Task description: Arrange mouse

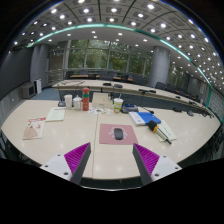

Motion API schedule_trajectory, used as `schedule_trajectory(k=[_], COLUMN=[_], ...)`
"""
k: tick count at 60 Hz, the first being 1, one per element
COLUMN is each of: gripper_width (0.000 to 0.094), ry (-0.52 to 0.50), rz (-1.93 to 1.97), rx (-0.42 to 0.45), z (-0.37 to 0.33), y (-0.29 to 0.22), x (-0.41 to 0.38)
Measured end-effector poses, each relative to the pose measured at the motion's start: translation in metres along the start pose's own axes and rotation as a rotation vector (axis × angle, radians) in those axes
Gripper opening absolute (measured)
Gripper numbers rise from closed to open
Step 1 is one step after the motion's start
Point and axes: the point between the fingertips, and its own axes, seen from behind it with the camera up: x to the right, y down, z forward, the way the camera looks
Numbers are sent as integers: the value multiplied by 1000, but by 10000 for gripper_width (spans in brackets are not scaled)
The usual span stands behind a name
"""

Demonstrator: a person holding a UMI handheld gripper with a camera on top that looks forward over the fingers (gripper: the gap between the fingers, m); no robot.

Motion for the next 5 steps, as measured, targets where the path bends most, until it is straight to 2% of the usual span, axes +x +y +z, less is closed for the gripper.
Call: schedule_trajectory(k=[5], gripper_width=[855], ry=[-8], rz=[-2], rx=[7], z=[-6], y=[-3], x=[-4])
